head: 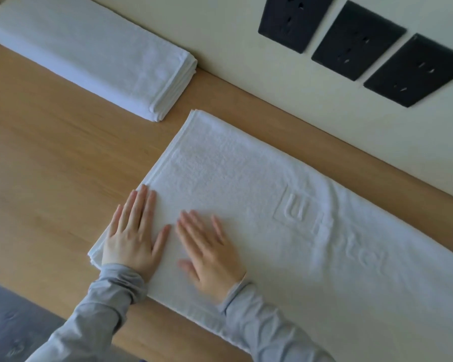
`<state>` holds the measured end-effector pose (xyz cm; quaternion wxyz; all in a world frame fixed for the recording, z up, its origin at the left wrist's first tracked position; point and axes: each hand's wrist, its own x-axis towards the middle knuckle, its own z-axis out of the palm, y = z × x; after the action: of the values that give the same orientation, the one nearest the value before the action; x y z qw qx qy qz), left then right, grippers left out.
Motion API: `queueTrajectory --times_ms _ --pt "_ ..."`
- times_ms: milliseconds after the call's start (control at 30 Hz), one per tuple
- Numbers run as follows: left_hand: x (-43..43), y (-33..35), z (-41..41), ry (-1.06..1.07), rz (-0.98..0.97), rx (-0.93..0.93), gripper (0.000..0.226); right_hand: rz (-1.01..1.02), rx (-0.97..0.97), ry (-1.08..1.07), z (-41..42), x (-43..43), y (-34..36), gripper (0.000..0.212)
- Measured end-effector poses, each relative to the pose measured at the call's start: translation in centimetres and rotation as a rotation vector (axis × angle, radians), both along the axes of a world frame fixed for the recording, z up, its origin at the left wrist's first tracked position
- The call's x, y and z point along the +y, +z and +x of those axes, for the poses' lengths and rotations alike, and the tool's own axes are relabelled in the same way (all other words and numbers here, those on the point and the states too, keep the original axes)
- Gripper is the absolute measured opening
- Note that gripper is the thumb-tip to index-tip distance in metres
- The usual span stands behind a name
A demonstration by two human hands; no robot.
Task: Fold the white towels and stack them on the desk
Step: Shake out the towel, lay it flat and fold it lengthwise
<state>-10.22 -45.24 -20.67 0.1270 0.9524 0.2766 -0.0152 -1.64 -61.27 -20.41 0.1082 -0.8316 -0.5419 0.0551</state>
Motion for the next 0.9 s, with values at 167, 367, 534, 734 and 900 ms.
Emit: queueTrajectory --times_ms 167,367,534,734,900 --pt "-0.1 -0.1 -0.1 0.012 0.011 0.011 0.073 -0.197 -0.069 -0.241 6.8 -9.2 -0.4 0.061" --pt "-2.3 0.7 0.7 0.042 -0.007 -0.001 0.07 -0.323 -0.072 -0.616 14.1 -17.1 0.4 0.067" --pt "-11.8 1.3 4.2 -0.302 -0.091 -0.071 0.061 -0.092 0.047 -0.615 5.4 -11.0 0.8 0.057" --pt "-12.0 -0.2 4.5 -0.35 -0.019 0.004 0.067 -0.114 0.003 -0.506 -0.2 -14.1 -0.5 0.054" --pt "-12.2 -0.3 4.5 -0.332 0.002 0.036 0.07 -0.249 -0.005 -0.811 4.5 -25.6 0.1 0.061"
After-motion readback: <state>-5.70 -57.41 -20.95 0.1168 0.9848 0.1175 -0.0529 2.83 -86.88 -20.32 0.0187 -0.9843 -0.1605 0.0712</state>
